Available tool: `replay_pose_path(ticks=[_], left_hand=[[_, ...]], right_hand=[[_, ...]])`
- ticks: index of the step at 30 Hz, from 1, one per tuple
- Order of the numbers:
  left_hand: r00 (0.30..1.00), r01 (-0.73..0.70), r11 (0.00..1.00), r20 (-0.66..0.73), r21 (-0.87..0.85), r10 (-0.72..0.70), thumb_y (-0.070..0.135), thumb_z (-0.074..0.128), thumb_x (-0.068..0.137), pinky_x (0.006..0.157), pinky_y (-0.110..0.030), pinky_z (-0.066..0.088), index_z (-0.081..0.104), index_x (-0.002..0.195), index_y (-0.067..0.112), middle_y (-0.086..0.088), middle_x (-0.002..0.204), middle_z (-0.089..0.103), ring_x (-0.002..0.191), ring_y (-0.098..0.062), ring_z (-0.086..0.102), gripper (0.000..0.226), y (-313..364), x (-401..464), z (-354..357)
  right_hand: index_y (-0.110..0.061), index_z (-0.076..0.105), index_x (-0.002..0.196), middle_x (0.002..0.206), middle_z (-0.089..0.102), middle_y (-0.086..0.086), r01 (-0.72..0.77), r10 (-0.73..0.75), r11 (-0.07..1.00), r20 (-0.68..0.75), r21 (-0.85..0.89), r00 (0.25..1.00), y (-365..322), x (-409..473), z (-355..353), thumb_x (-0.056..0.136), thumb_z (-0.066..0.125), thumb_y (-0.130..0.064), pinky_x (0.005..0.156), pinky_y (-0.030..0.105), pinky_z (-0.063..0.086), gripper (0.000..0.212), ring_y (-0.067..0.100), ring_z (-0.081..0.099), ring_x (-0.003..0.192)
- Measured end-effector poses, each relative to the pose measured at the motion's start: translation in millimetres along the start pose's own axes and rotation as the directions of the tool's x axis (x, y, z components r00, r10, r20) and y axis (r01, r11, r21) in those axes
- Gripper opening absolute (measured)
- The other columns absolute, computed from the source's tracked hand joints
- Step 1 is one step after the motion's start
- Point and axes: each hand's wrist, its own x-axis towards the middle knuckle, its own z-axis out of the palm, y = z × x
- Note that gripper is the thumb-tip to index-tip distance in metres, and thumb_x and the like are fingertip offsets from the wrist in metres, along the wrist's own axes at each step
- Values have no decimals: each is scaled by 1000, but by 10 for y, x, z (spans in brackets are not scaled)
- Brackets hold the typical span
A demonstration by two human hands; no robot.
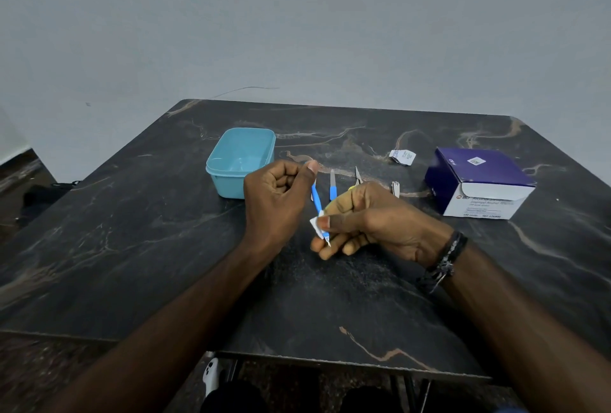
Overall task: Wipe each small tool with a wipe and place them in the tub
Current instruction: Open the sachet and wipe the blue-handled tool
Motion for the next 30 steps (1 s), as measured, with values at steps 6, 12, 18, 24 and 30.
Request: replay_pose_path(ticks=[6,12,18,24,30], left_hand=[[1000,17,999,20,-30,-16,19,69,88,45,-18,39,67,72,-1,3,50,55,42,-4,46,26,-12,-5,24],[991,121,984,72,-134,-113,29,59,94,41,-18,37,65,73,6,0,53,56,42,-8,46,31,74,-19,10],[973,104,992,215,-68,-87,24,64,91,42,-22,39,68,72,7,-10,56,61,41,-14,49,26,75,-76,24],[947,56,998,316,-16,-48,11,68,88,43,-23,46,73,86,4,-8,65,70,43,-10,56,9,83,-119,40],[926,54,998,374,10,-54,12,67,89,42,-20,43,70,79,3,-6,59,67,42,-13,56,14,84,-104,17]], right_hand=[[11,68,95,88,75,21,61,-59,998,-100,23,993,9,8,5,87,68,-12,56,22,50,25,24,71,72],[1,70,92,93,74,20,154,-129,983,-217,100,968,16,56,-22,90,66,-16,55,22,49,17,18,69,71],[0,67,93,80,66,7,310,-193,925,-431,220,882,20,103,-122,92,62,-18,66,29,38,19,10,56,66],[-8,68,81,77,60,10,297,-217,939,-373,171,902,59,133,-70,93,61,-22,64,28,37,19,21,52,73],[-5,70,83,74,60,14,288,-218,949,-393,128,893,95,143,-53,92,63,-20,61,27,35,19,16,52,66]])
